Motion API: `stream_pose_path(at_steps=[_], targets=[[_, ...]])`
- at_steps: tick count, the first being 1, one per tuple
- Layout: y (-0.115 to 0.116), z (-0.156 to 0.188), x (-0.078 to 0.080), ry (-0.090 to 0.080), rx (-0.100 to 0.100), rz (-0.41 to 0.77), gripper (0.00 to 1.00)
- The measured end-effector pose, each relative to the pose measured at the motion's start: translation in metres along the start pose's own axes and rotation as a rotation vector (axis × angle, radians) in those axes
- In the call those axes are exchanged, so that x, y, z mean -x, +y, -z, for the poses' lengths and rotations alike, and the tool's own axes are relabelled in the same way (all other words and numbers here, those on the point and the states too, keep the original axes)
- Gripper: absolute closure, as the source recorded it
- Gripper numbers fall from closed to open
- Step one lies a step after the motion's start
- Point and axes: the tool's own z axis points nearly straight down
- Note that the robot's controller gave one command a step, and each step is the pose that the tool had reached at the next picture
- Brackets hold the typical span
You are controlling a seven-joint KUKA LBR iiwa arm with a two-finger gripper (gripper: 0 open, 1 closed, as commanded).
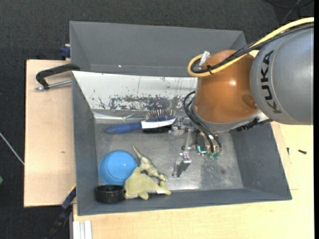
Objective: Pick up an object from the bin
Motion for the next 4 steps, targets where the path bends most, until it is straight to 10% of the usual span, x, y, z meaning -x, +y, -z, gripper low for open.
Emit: stream_pose_path(at_steps=[1, 2, 3, 4], targets=[[0.001, -0.080, 0.063, -0.006, 0.000, 0.072, 0.00], [0.006, -0.073, 0.096, 0.028, 0.000, 0.011, 0.00], [0.016, -0.107, 0.096, 0.024, 0.007, 0.007, 0.00], [-0.004, -0.069, 0.099, 0.010, 0.003, -0.005, 0.00]])
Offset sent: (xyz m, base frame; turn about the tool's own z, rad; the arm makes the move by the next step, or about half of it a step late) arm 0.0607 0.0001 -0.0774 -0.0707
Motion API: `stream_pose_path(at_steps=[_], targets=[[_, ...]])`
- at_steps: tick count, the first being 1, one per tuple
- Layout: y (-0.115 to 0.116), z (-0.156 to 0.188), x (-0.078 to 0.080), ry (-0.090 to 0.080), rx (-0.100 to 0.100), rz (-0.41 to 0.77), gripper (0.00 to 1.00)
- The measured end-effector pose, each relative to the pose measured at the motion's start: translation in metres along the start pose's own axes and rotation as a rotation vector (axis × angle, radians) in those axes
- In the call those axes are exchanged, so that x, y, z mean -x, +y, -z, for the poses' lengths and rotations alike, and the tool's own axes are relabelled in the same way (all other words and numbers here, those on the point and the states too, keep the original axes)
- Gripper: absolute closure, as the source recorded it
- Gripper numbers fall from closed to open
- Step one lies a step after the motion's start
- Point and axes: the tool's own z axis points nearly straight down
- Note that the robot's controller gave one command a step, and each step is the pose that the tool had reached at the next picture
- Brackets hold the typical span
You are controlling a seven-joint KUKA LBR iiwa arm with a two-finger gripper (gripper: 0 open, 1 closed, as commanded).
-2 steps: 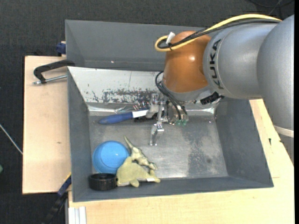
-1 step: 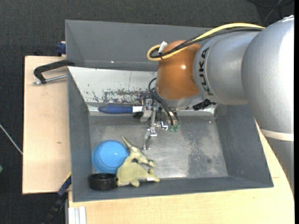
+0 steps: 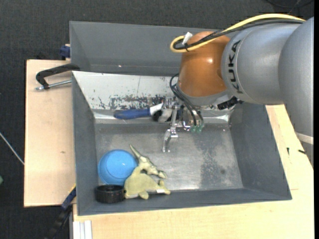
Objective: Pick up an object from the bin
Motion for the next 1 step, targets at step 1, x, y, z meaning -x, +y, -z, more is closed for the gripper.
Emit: stream_pose_path(at_steps=[1], targets=[[0.0422, 0.0200, -0.0787, -0.013, 0.000, 0.003, 0.00]])
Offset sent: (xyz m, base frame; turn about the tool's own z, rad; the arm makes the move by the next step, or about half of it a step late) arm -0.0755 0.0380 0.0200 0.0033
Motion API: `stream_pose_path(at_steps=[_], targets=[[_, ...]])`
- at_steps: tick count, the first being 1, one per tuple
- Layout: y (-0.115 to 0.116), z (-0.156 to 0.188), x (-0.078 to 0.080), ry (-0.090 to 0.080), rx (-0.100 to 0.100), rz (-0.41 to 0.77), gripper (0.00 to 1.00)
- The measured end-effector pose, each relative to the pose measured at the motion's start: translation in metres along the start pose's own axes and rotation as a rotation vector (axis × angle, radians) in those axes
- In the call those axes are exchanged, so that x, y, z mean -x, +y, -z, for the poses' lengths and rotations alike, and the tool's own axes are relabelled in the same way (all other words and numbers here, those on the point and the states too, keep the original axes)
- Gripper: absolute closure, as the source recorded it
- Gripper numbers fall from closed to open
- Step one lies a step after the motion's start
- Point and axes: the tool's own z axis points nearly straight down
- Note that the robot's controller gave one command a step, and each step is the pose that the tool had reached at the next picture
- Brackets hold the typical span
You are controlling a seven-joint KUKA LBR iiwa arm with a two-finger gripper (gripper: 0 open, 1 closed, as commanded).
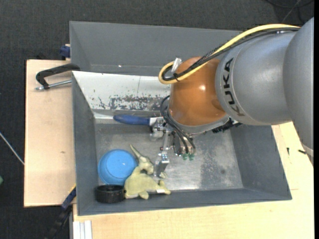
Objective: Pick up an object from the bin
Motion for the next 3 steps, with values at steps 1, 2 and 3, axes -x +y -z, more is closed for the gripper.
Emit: stream_pose_path(at_steps=[1, 2, 3], targets=[[0.027, -0.065, -0.003, -0.021, -0.004, 0.413, 0.00], [0.028, -0.063, -0.002, -0.028, -0.001, 0.412, 1.00], [-0.032, 0.088, -0.005, -0.017, -0.006, 0.500, 1.00]])
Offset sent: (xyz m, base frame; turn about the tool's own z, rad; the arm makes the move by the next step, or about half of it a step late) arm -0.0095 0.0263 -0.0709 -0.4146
